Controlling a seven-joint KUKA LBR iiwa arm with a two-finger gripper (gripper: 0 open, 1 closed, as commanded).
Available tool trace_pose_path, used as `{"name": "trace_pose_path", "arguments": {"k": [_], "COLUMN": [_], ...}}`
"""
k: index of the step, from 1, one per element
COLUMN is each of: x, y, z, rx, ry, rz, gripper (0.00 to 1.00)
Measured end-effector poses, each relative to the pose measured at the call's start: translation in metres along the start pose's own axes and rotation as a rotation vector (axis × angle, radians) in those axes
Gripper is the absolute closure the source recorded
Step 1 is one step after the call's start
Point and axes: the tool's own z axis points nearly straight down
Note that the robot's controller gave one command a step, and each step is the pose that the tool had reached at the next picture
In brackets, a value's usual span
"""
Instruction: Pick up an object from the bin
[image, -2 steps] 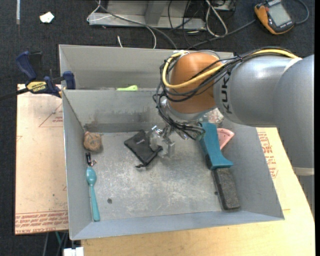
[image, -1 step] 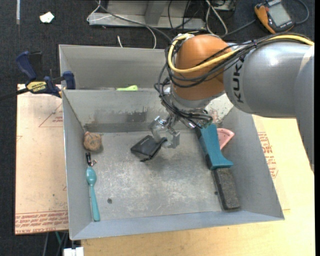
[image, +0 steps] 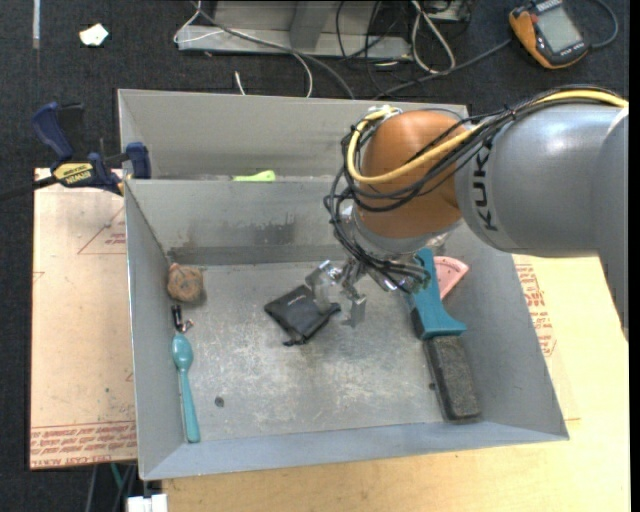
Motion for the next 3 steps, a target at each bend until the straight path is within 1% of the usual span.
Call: {"name": "trace_pose_path", "arguments": {"k": [1,2,3], "x": [-0.023,-0.015,-0.014], "y": [0.003,0.001,0.002], "z": [0.039,-0.009,-0.086], "rx": [0.007,-0.002,-0.003], "ry": [-0.010,-0.001,-0.005], "rz": [-0.379,-0.421,-0.453], "gripper": [1.00,1.00,1.00]}}
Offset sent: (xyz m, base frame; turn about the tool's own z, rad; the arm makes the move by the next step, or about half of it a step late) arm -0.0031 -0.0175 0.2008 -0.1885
